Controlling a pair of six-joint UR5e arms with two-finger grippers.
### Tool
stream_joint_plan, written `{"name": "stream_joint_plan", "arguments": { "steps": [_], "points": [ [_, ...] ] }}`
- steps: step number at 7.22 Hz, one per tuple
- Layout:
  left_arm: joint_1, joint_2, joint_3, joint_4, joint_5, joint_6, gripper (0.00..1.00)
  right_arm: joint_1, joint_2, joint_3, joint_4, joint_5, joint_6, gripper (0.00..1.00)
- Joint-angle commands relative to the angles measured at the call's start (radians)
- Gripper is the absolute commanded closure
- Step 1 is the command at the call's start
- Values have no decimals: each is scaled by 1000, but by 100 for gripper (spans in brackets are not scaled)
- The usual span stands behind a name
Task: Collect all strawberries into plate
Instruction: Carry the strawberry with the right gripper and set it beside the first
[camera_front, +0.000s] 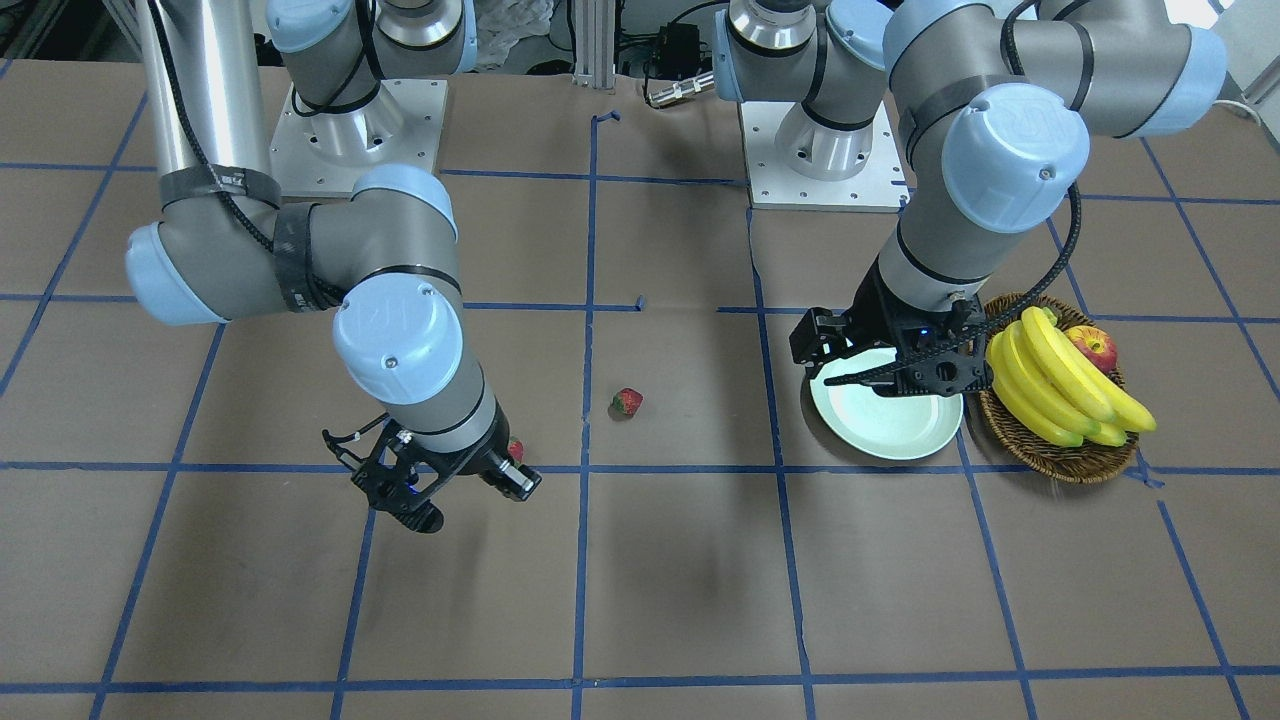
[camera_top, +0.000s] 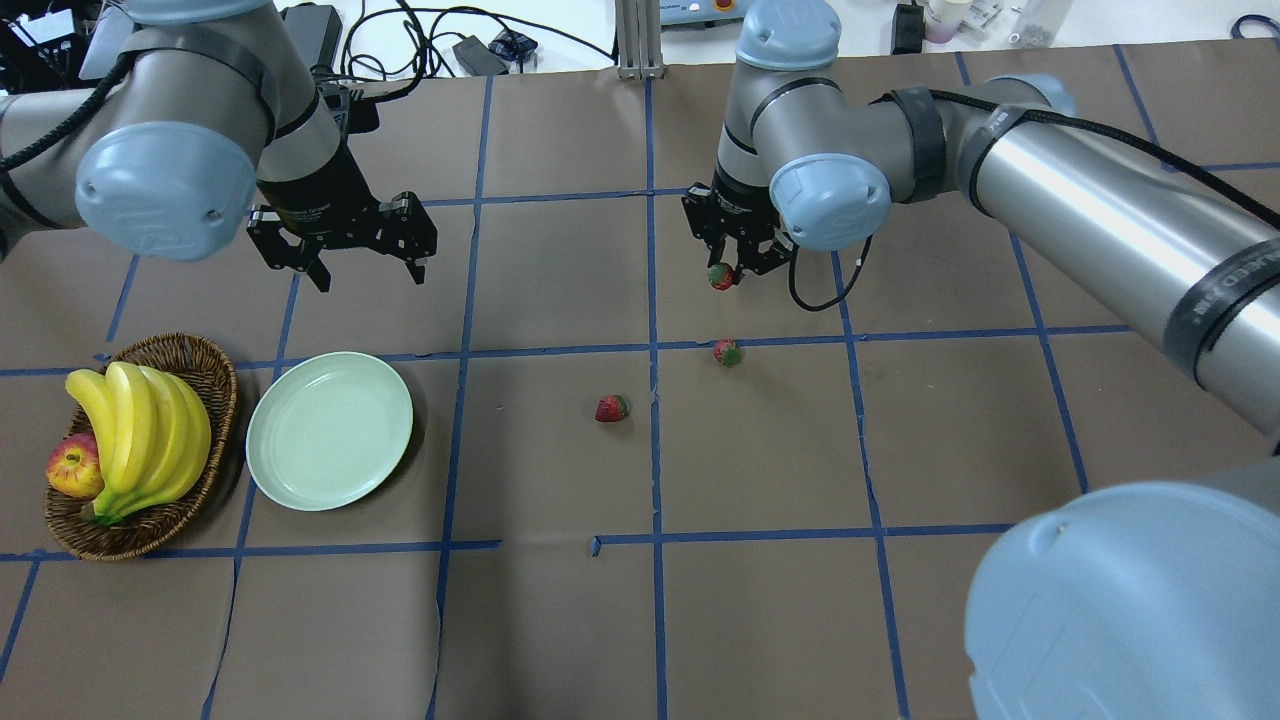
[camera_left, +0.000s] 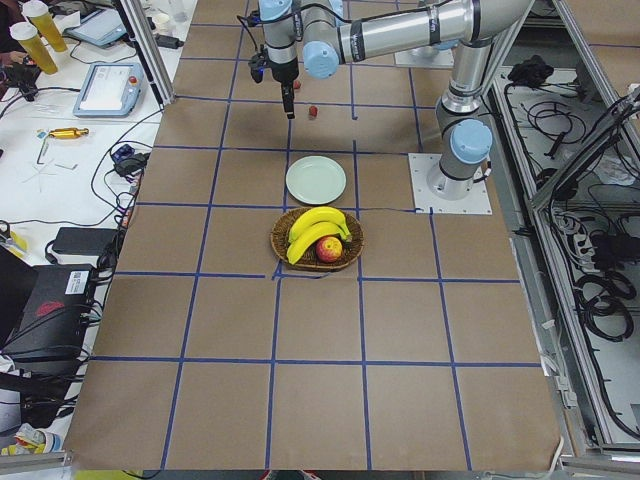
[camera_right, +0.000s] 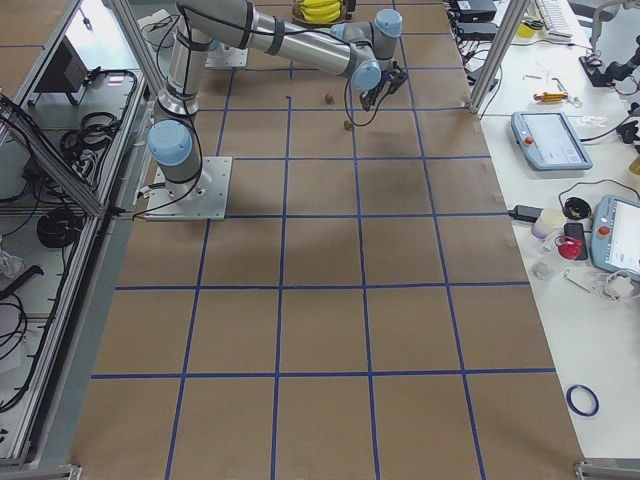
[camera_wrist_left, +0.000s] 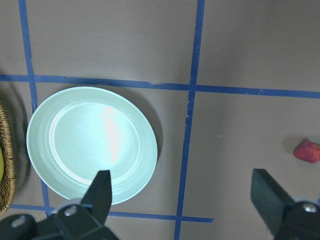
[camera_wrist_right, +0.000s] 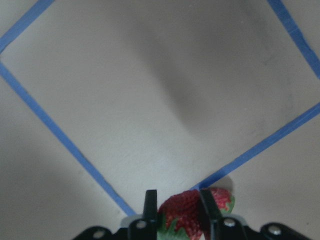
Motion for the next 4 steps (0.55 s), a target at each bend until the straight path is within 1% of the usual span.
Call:
{"name": "stream_joint_plan", "arguments": {
  "steps": [1,3,4],
  "points": [
    [9,2,4,1,3,11,0,83,2,-11,-4,20,-41,100],
    [9,0,0,1,1,11,0,142,50,-11,-21,23,-69,100],
    [9,0,-2,-1,1,9,0,165,80,-11,-74,72,-65,100]
  ]
}}
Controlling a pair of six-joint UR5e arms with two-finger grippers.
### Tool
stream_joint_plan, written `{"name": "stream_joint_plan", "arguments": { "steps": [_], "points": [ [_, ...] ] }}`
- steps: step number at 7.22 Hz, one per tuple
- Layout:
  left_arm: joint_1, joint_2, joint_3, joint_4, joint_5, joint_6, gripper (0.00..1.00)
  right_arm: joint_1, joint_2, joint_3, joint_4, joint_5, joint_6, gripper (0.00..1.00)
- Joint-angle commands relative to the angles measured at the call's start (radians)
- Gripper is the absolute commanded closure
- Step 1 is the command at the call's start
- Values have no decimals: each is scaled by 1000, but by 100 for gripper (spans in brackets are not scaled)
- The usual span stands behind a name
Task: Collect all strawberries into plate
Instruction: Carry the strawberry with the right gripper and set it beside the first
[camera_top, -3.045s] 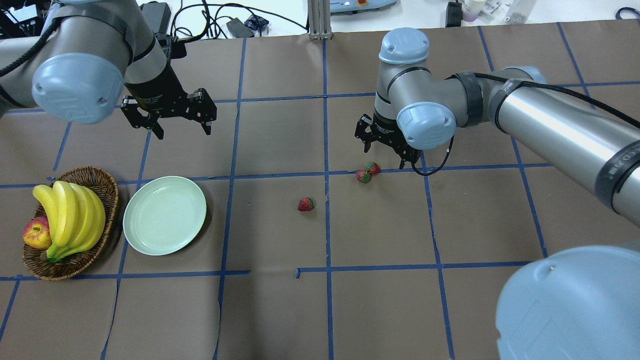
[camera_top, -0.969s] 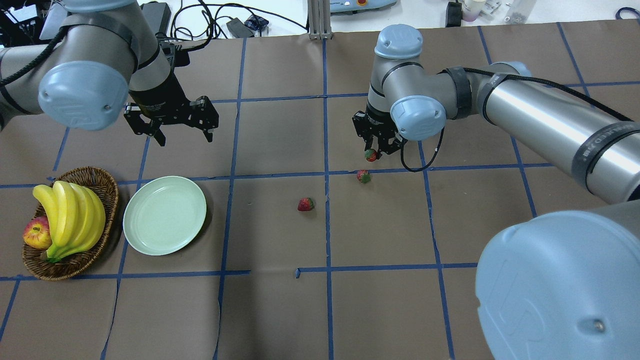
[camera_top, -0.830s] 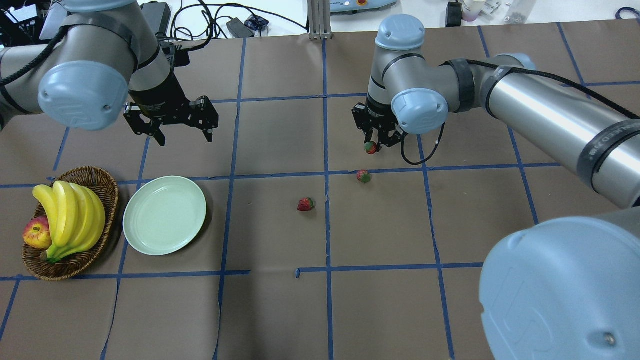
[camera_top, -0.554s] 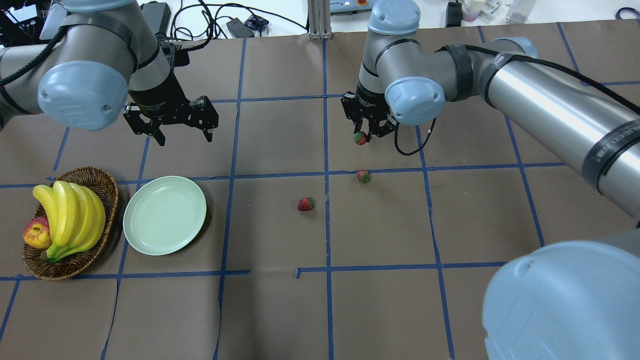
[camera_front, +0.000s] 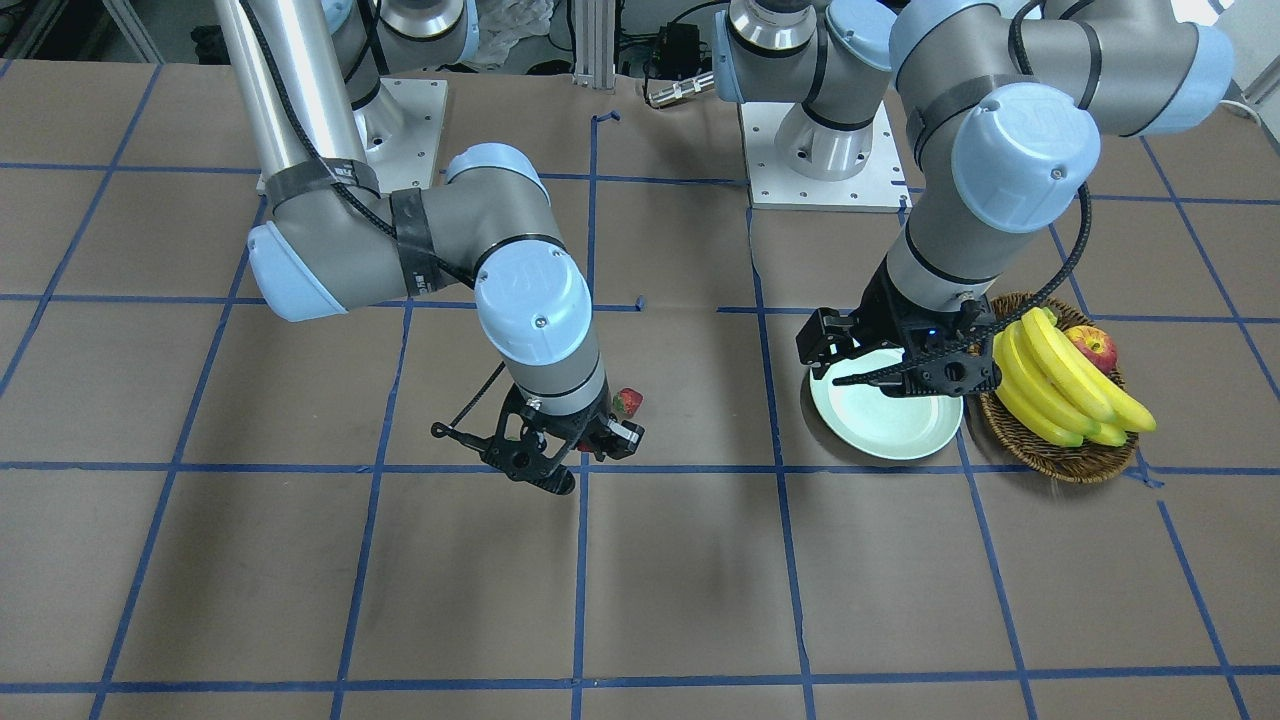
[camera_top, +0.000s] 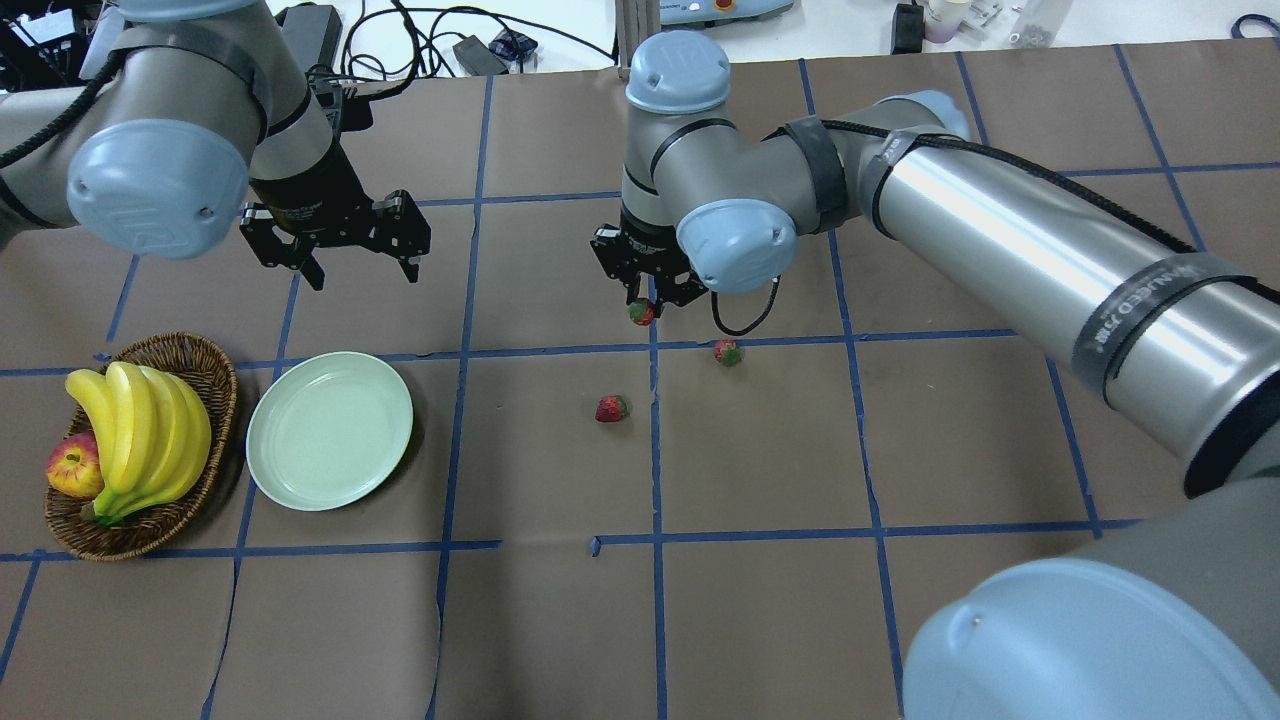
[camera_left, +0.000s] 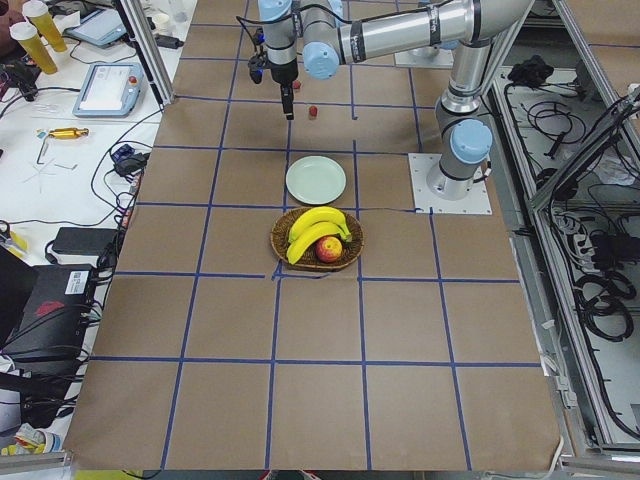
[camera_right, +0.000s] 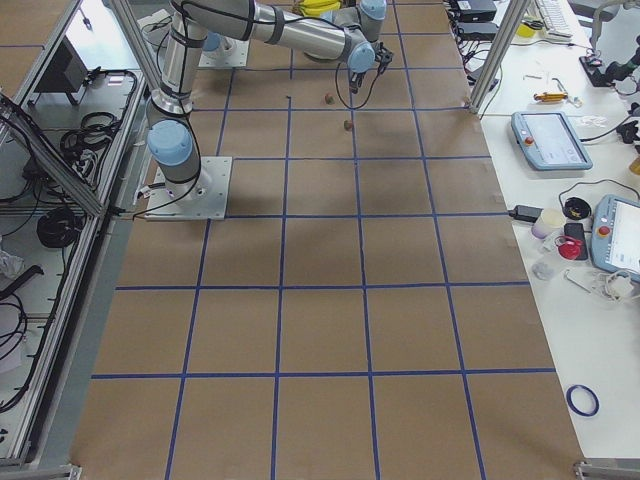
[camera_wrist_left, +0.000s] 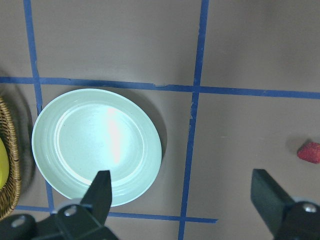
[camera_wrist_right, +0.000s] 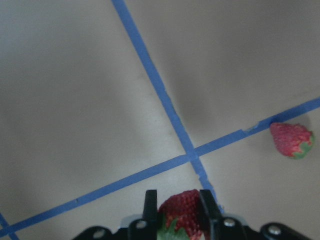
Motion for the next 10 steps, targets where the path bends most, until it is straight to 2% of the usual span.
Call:
{"name": "stream_joint_plan", "arguments": {
  "steps": [1,3,6,7,8,9,10],
  "points": [
    [1,0,-2,-1,0,1,0,58,57,0,-57,53,-2,100],
    [-1,-2,-2,-3,1,1,0,113,70,0,-62,56,-4,100],
    [1,-2,-2,-1,1,1,0,118,116,9,-83,102,-36,100],
    [1,-2,-2,-1,1,1,0,119,111,10,-78,102,-29,82],
    [1,-2,-2,-1,1,1,0,125,110,14,-74,102,-45,38],
    [1,-2,-2,-1,1,1,0,130,110,14,-74,102,-41,26],
    [1,-2,6,0,0,1,0,130,110,15,-62,102,-42,18]
  ]
}}
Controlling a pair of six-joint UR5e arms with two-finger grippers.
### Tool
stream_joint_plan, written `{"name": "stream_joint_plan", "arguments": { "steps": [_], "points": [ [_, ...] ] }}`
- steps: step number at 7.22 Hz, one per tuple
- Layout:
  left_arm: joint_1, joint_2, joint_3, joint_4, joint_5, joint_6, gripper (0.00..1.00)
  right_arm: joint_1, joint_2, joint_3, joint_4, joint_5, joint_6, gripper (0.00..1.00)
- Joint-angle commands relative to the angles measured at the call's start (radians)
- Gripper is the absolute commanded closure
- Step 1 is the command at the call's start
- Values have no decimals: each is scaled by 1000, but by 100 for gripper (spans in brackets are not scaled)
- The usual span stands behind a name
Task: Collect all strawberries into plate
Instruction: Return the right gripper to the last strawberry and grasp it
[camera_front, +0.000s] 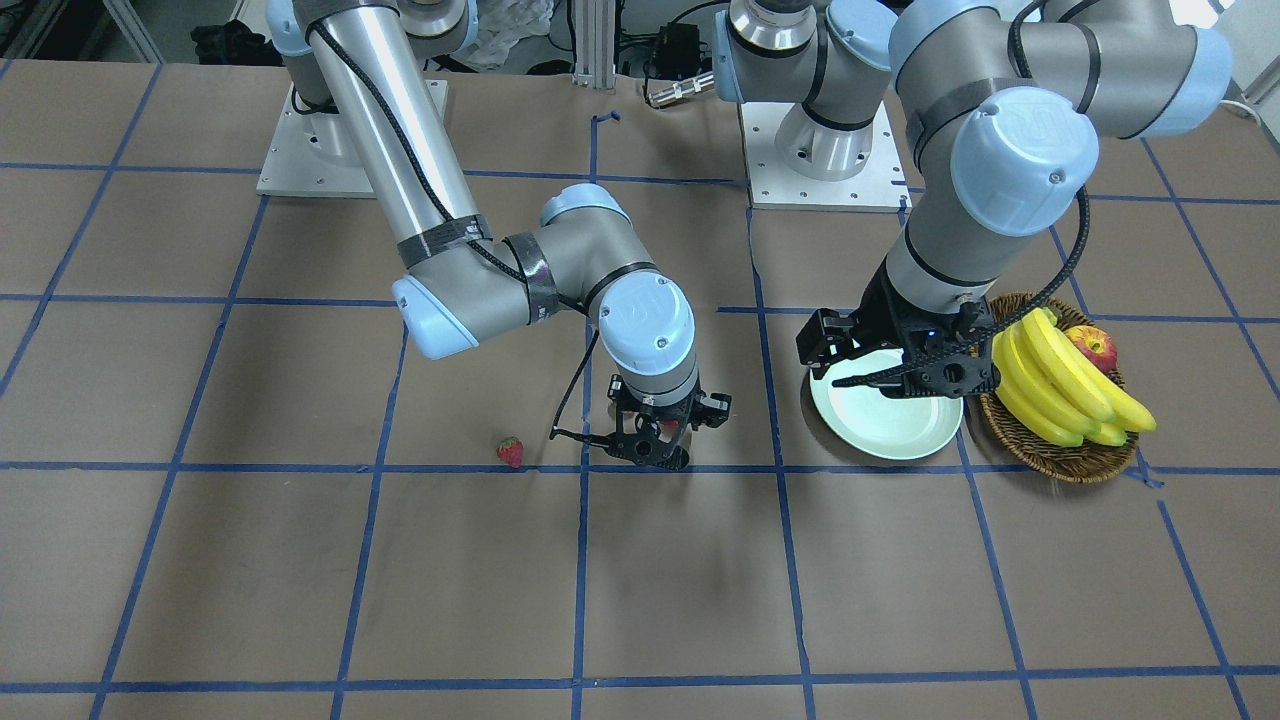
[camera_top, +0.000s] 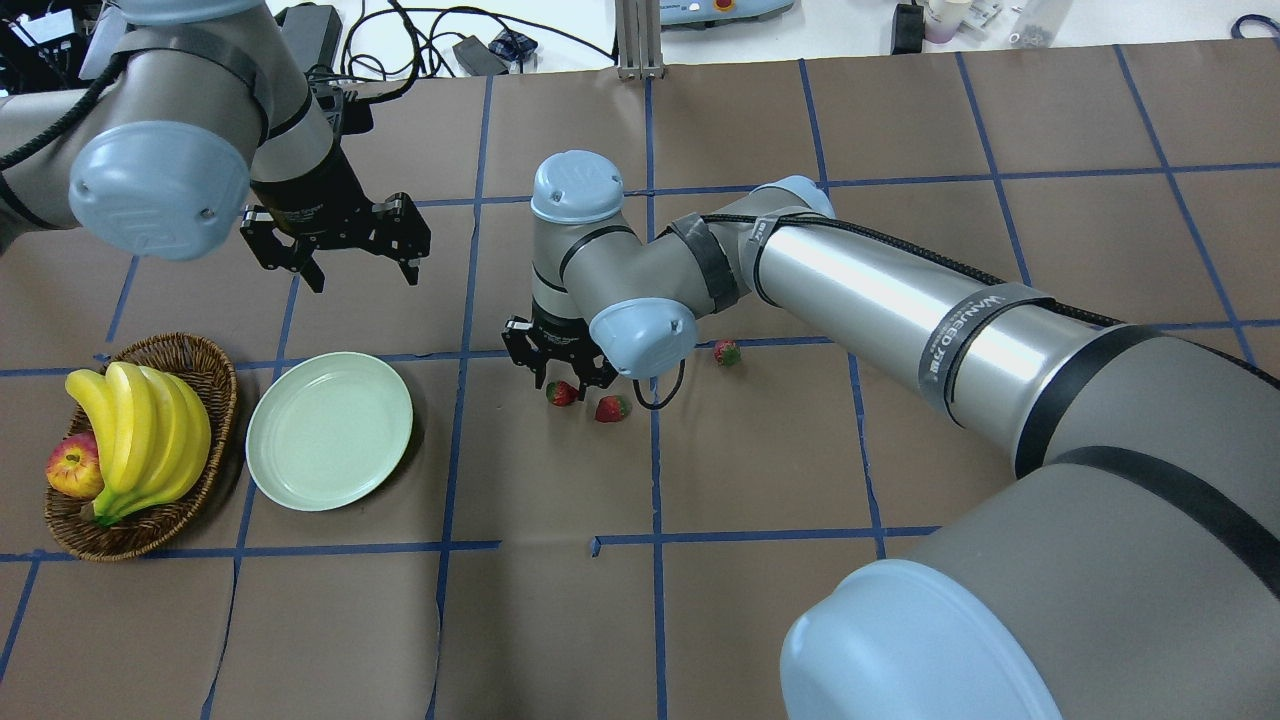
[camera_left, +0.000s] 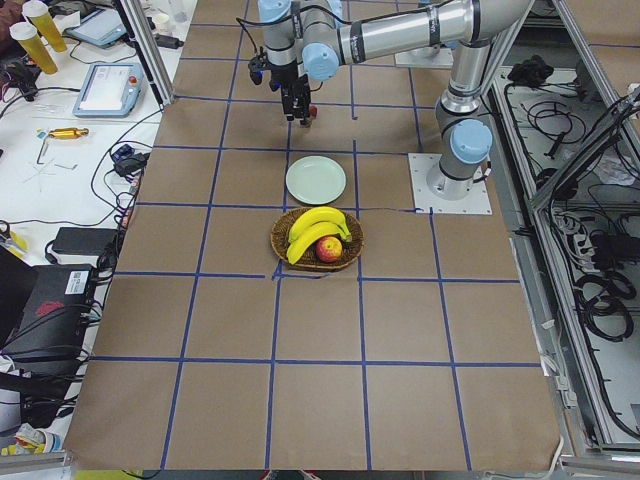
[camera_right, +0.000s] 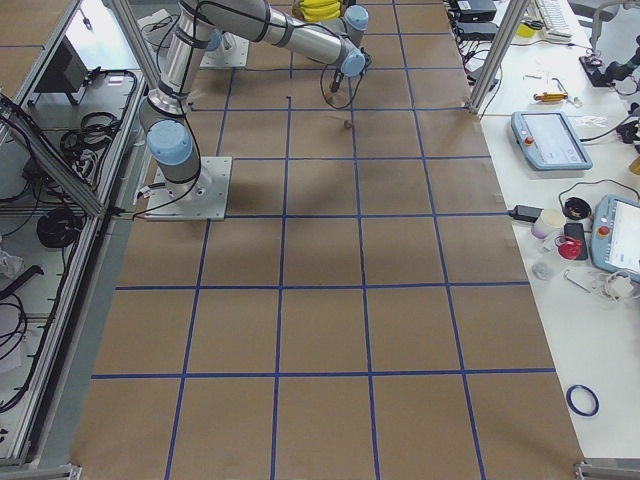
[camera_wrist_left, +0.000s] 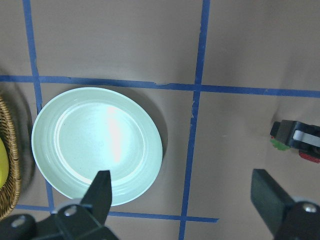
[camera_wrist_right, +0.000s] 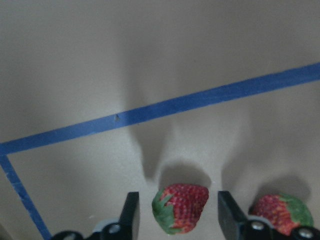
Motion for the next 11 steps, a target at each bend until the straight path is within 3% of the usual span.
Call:
{"name": "stream_joint_plan", "arguments": {
  "steps": [1,2,3,5,7,9,11],
  "points": [
    [0,0,1,1,-1,0,0,2,-25,-7,30,0,-2,8],
    [0,0,12,4,-3,-5,0,1,-75,-9,43,-12,0,0],
    [0,0,9,15,-1,-6,0,-7,-133,-20,90,-27,-11,0],
    [0,0,6,15,-3,-8,0,-56,-170,-14,170,-101,-173,0],
    [0,0,1,15,-4,-12,0,-187,-203,-29,313,-119,-468,0],
    [0,2,3,15,-3,-12,0,-237,-203,-11,317,-252,-694,0],
    [0,2,3,15,-1,-9,0,-237,-142,-4,256,-258,-730,0]
  ]
}}
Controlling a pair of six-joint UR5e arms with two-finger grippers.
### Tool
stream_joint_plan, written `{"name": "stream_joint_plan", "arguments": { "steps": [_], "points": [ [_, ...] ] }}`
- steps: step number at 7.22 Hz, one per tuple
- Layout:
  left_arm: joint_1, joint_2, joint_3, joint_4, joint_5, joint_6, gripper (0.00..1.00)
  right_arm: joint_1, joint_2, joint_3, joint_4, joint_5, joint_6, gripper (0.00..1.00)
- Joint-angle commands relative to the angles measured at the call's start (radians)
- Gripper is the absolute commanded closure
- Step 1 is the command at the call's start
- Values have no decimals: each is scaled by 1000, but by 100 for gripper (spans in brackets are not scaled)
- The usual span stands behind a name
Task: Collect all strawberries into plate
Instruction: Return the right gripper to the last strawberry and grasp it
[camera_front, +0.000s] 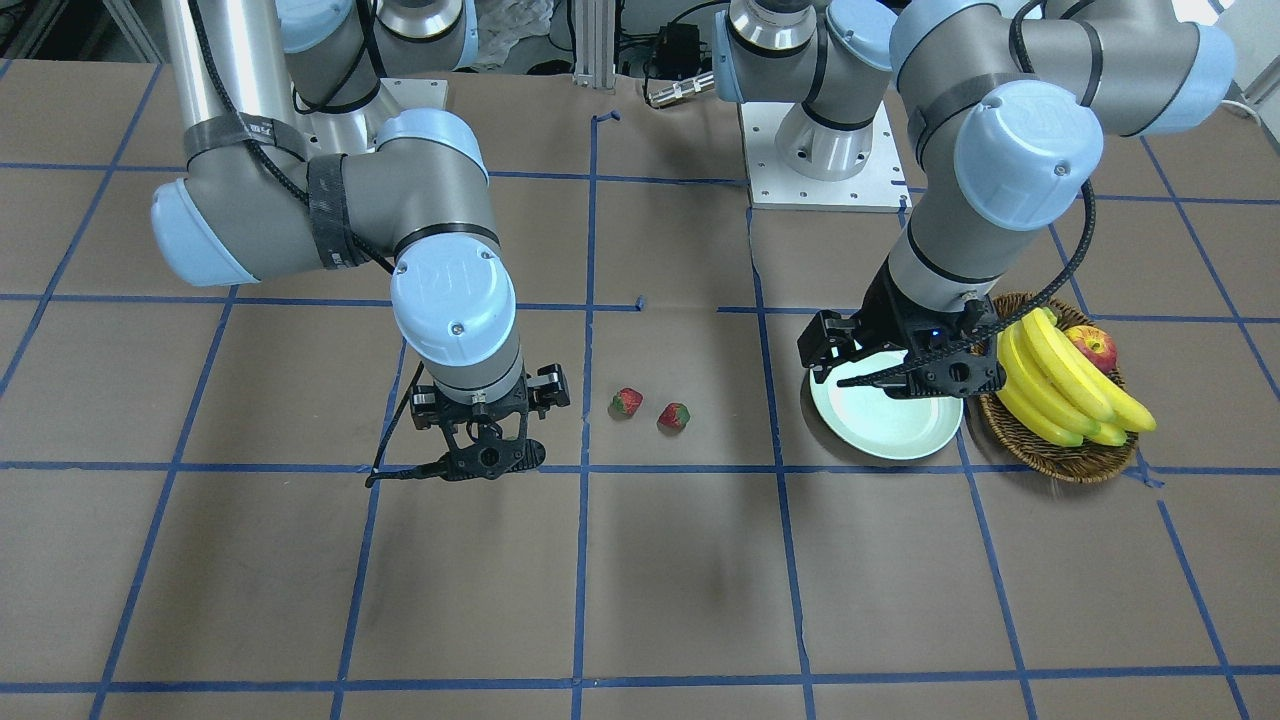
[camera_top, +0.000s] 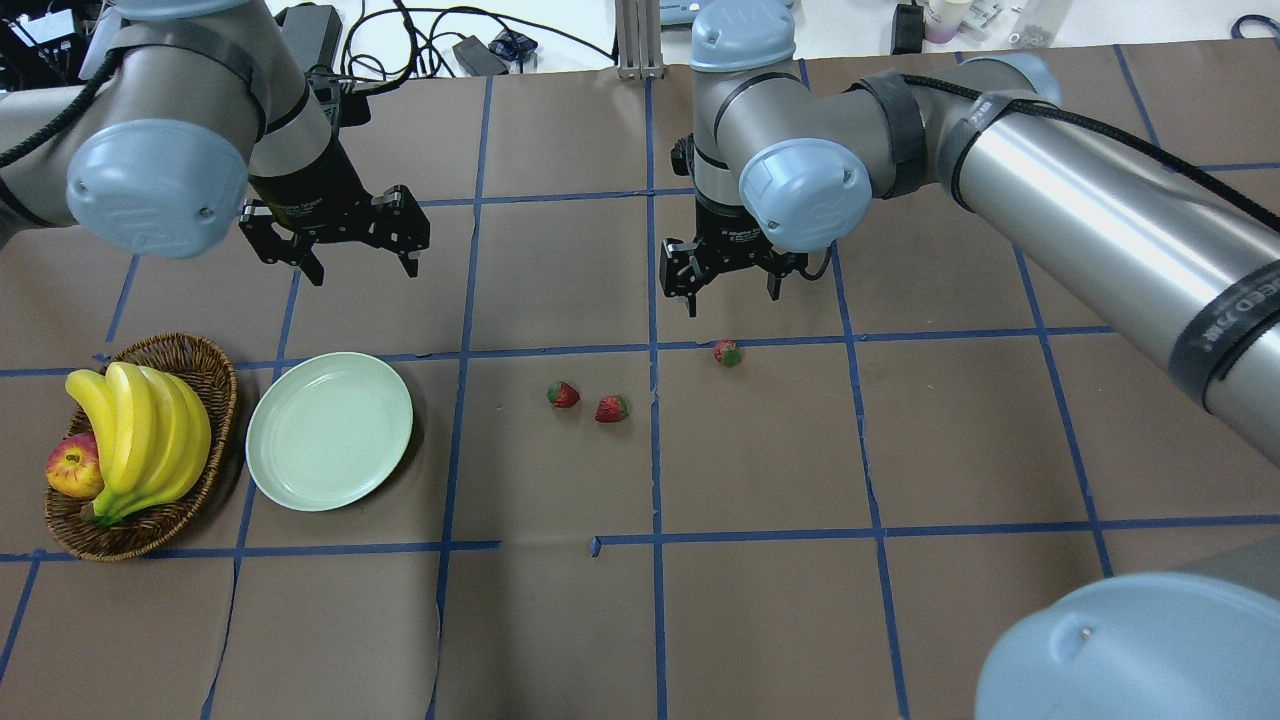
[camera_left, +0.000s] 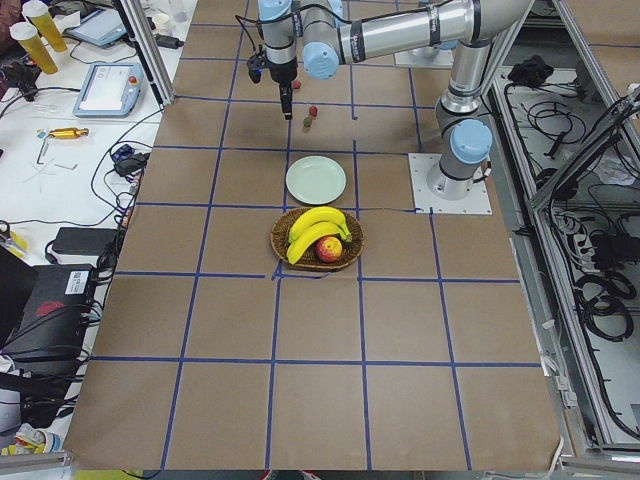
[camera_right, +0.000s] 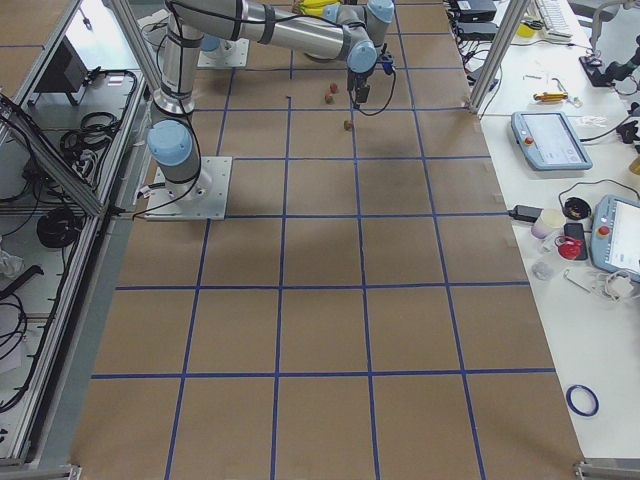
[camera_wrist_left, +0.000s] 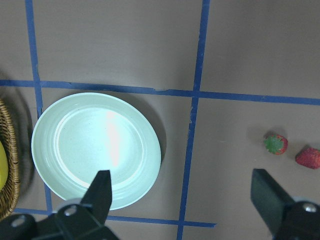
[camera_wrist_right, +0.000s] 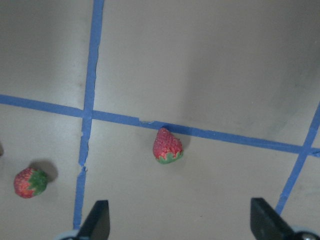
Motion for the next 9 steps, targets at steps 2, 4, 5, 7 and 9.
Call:
{"name": "stream_joint_plan", "arguments": {
  "steps": [2,4,5,7,9],
  "points": [
    [0,-1,-3,0,0,2,0,-4,98,6,-90,-9,-33,0],
    [-2,-4,-5,0,-5,-4,0,-4,127,26,-96,-9,-71,3],
    [-2,-6,-5,-2,-6,-4,0,-4,127,55,-96,-12,-88,6],
    [-2,-6,-5,0,-6,-3,0,-4,123,72,-96,-11,-84,29],
    [-2,-6,-5,0,-5,-3,0,-4,123,83,-96,-11,-79,48]
  ]
}}
